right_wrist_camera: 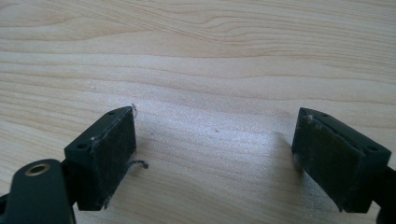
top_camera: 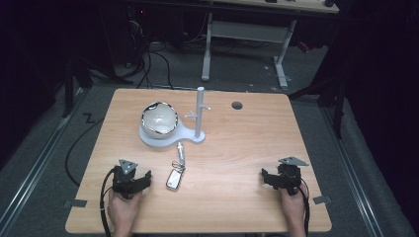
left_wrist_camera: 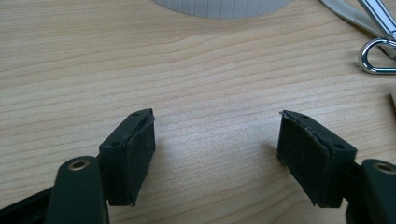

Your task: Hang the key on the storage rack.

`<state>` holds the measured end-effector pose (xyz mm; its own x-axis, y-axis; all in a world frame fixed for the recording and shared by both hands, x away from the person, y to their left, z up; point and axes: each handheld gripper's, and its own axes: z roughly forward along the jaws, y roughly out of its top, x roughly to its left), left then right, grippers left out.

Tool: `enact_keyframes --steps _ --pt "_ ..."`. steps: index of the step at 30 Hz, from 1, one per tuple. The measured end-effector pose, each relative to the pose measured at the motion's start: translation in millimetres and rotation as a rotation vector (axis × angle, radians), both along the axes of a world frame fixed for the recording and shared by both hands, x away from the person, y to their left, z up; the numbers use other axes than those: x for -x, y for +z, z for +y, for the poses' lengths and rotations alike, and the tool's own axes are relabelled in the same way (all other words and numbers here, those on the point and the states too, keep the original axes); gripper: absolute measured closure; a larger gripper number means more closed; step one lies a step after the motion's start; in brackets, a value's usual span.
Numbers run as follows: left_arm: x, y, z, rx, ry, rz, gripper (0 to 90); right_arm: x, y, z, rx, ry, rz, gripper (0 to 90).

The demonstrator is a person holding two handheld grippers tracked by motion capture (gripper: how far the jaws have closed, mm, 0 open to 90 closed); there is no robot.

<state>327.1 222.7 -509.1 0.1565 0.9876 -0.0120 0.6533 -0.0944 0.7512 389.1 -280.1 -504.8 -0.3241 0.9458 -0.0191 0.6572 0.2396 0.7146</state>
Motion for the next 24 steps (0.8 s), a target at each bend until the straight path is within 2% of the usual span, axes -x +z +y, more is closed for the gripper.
enact_keyframes --steps 9,12,18,24 --pt "0.1 0.0 0.1 0.004 -0.004 0.001 27.3 0.0 0.0 0.0 0.0 0.0 0.0 13.9" --pt "0.3 0.2 1.7 0.018 -0.004 0.001 27.6 0.0 0.0 0.1 0.0 0.0 0.0 13.9" --pt "0.0 0.1 -0.4 -0.001 -0.006 0.002 27.4 -0.1 0.1 0.0 0.001 0.001 0.0 13.9" --pt "0.2 0.1 0.2 -0.001 -0.013 0.002 27.4 -0.1 0.1 0.0 0.001 0.001 0.0 13.9"
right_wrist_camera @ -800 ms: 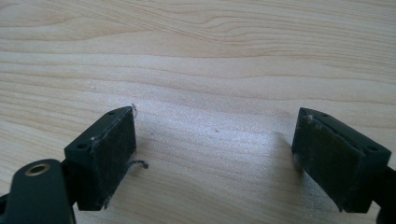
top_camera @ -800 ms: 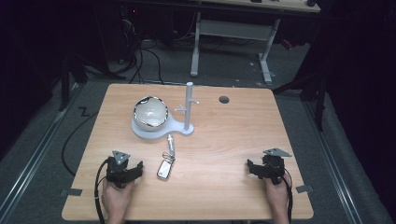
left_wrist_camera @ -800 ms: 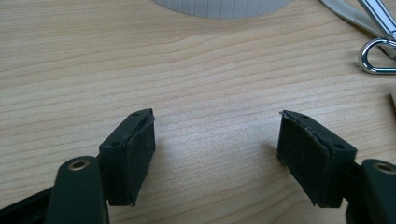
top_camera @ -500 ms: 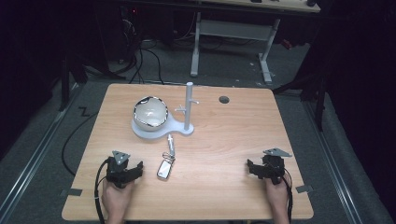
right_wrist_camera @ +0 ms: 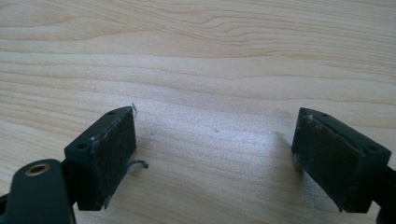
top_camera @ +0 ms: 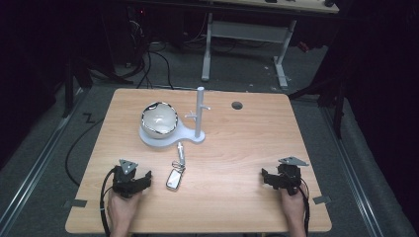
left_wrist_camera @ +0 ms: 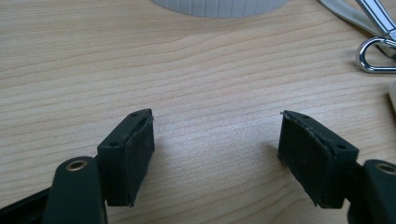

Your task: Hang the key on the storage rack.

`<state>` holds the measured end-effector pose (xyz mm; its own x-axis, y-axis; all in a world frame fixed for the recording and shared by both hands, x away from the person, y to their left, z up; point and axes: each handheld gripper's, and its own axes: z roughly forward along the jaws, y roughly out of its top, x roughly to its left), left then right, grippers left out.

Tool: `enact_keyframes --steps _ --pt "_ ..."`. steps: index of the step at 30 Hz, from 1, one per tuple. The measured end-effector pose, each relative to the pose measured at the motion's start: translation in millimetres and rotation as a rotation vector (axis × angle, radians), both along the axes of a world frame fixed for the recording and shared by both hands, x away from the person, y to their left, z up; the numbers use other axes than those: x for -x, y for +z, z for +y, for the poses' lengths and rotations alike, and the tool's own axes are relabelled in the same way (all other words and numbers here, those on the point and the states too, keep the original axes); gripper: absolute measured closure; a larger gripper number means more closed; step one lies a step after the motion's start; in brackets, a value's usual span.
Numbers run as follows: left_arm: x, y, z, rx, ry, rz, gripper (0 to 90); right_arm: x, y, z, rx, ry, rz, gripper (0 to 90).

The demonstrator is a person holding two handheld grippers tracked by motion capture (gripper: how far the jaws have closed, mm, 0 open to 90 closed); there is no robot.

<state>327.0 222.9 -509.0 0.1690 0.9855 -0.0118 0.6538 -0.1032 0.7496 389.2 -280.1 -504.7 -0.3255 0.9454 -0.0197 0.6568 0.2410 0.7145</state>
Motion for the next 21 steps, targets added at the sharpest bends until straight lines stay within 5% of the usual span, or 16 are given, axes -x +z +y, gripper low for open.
enact_keyframes --steps 14,21 --pt "-0.1 5.6 5.8 0.1 -0.021 0.028 32.7 0.1 0.0 0.1 -0.001 -0.002 0.0 13.9" --pt "2.7 8.4 -4.2 0.079 -0.063 0.008 35.8 0.3 -0.1 0.2 -0.001 -0.005 0.0 13.9"
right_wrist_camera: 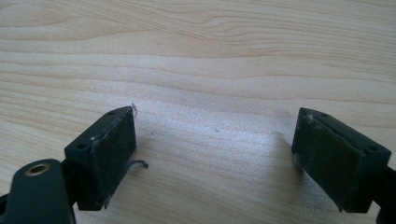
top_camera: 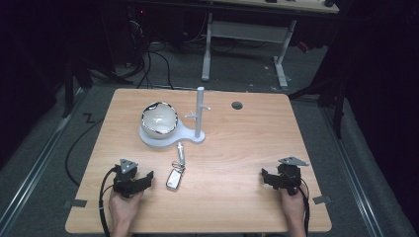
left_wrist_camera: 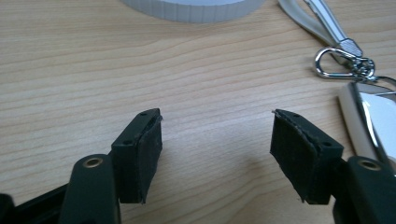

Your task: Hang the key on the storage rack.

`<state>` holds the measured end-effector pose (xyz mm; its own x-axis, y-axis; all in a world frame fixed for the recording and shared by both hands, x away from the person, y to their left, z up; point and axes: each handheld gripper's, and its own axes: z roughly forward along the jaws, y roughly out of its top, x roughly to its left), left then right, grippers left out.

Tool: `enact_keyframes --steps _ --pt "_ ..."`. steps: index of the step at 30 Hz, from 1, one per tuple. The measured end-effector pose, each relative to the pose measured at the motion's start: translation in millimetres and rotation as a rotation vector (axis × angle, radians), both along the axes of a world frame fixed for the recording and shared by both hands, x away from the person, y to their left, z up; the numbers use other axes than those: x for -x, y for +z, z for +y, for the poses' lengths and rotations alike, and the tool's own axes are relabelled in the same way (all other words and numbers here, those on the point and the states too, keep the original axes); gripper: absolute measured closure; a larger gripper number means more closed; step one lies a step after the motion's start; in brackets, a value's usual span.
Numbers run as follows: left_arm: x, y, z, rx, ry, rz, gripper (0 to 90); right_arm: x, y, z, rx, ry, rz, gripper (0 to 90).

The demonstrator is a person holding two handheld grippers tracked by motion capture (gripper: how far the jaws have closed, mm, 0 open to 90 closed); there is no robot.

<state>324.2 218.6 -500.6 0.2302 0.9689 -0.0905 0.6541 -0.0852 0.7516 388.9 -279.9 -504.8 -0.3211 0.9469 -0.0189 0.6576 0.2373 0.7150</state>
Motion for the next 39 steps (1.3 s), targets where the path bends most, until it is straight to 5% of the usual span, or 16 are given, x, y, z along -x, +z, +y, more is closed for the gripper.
enact_keyframes --steps 5,22,32,39 --pt "4.2 3.7 -7.2 -0.02 -0.018 -0.022 39.5 0.0 0.0 0.0 0.0 0.0 0.0 13.9" --pt "2.2 10.0 -32.8 0.062 -0.133 0.004 41.4 -0.1 0.0 -0.2 0.002 0.002 -0.002 13.9" --pt "-0.6 9.2 -54.2 0.049 -0.179 0.005 40.3 -0.1 0.0 -0.2 0.002 0.002 -0.002 13.9" --pt "-6.9 5.1 -61.2 0.033 -0.195 0.023 51.7 -0.2 0.0 -0.2 0.002 0.003 -0.002 13.9"
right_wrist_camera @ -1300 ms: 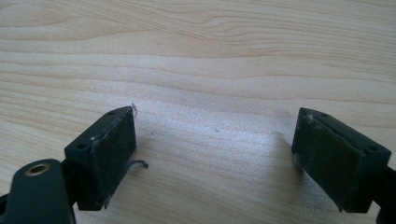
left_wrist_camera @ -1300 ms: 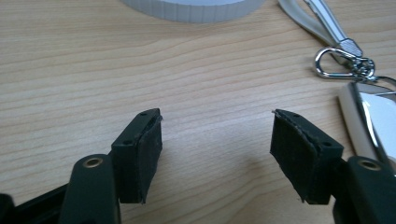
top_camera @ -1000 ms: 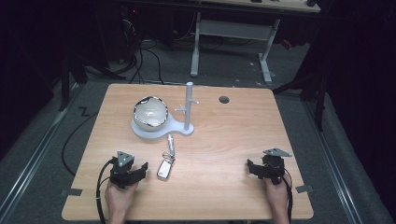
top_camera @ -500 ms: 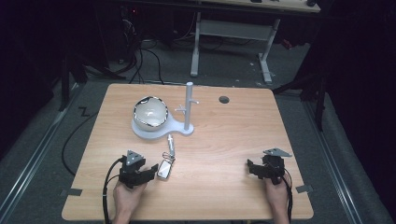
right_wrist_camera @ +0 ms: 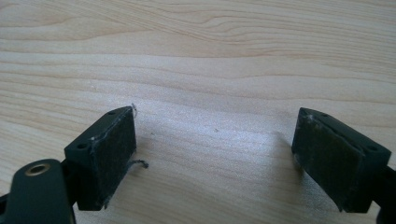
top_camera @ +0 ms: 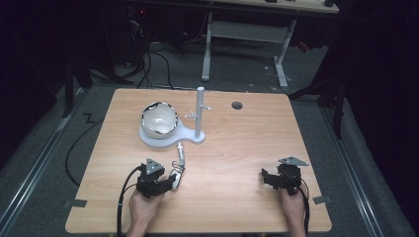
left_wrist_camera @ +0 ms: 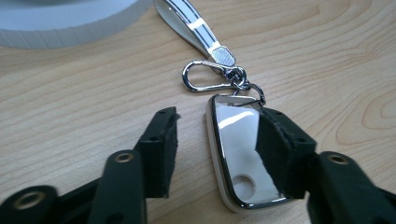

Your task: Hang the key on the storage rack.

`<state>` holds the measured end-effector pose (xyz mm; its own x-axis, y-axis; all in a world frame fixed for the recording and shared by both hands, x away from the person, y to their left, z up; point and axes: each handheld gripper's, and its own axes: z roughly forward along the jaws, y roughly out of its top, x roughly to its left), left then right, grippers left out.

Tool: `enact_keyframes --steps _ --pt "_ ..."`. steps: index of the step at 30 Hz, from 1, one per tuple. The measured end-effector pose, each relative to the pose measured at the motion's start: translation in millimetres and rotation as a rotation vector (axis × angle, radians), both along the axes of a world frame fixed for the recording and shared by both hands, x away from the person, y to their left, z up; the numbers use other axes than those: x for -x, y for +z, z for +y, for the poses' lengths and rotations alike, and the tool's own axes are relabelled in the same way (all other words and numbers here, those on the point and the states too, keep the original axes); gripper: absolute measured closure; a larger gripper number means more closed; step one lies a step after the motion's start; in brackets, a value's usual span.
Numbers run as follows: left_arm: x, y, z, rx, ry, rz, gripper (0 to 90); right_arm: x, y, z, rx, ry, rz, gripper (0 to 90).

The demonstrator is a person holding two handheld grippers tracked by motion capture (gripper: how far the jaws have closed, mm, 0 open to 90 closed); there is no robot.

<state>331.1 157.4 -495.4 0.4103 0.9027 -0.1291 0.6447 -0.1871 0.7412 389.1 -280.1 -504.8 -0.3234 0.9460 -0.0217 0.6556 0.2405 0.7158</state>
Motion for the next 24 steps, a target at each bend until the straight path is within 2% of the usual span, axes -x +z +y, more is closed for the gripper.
enact_keyframes --steps 8,10,14,17,19,20,21,24 --pt "-1.0 -2.0 -0.5 0.003 -0.01 -0.013 63.1 0.0 0.0 0.0 0.0 0.0 0.0 13.9" --pt "-1.6 -2.2 -0.5 0.012 -0.019 -0.011 70.0 0.0 0.0 -0.1 0.0 0.0 0.0 13.9" --pt "-2.7 -2.6 0.6 0.022 -0.017 -0.008 76.1 0.0 0.0 0.0 0.0 0.0 0.0 13.9" --pt "-3.1 -2.8 2.6 -0.001 -0.009 -0.013 84.5 0.2 0.0 0.2 -0.003 -0.003 0.002 13.9" --pt "-3.8 -3.3 3.7 -0.006 -0.008 -0.01 86.3 0.0 0.0 0.0 0.0 0.0 0.0 13.9" --pt "-4.3 -3.7 3.5 -0.026 -0.002 -0.018 87.6 0.0 0.0 -0.1 0.0 0.0 0.0 13.9" --pt "-5.3 -4.2 4.8 -0.017 -0.007 -0.009 88.1 0.0 0.1 -0.1 -0.001 0.001 0.002 13.9" --pt "-5.8 -4.2 5.2 -0.022 -0.007 -0.015 88.6 0.0 0.1 0.0 -0.001 0.0 0.002 13.9"
